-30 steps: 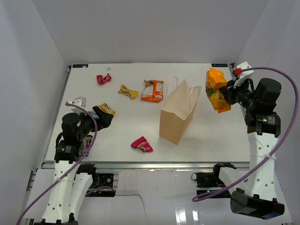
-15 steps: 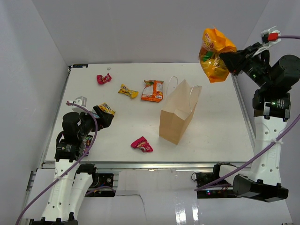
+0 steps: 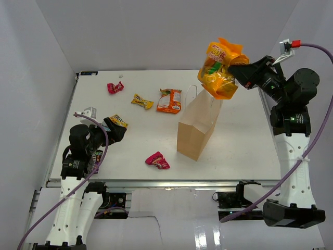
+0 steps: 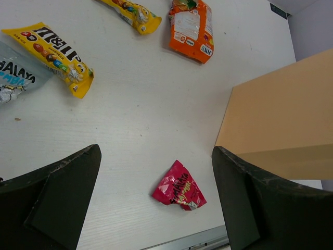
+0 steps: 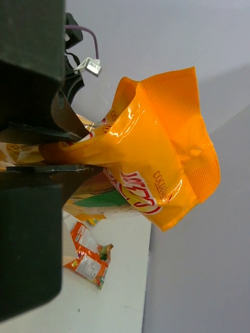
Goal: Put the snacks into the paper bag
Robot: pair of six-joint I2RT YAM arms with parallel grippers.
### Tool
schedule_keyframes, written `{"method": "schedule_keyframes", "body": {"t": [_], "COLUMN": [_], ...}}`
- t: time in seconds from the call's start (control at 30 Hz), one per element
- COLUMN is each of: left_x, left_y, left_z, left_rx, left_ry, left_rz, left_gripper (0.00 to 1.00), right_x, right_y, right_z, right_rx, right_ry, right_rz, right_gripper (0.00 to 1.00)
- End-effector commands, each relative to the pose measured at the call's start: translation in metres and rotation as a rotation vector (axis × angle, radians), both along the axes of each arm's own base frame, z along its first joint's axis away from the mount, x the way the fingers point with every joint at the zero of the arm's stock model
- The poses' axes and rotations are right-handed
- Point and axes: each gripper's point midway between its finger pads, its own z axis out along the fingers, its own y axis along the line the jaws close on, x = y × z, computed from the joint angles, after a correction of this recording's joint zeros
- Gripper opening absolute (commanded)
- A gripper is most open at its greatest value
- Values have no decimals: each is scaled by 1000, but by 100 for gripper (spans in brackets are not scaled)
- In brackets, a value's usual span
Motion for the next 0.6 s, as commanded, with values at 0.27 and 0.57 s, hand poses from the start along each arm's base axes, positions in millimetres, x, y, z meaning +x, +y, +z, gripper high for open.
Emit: {"method": "schedule_keyframes", "body": {"t": [0.27, 0.57], "left_x": [-2, -7], "left_y": [-3, -3], "left_z": [6, 7], "left_rx": [-20, -27], "left_ry": [-13, -14], "left_rz": [-16, -11], "left_gripper": [98, 98], "right_x": [-39, -41], "right_y": [14, 5], "right_z": [-17, -25], "right_rx": [67, 2], "right_ry": [89, 85], "right_rz": [-53, -134], "right_gripper": [8, 8]}}
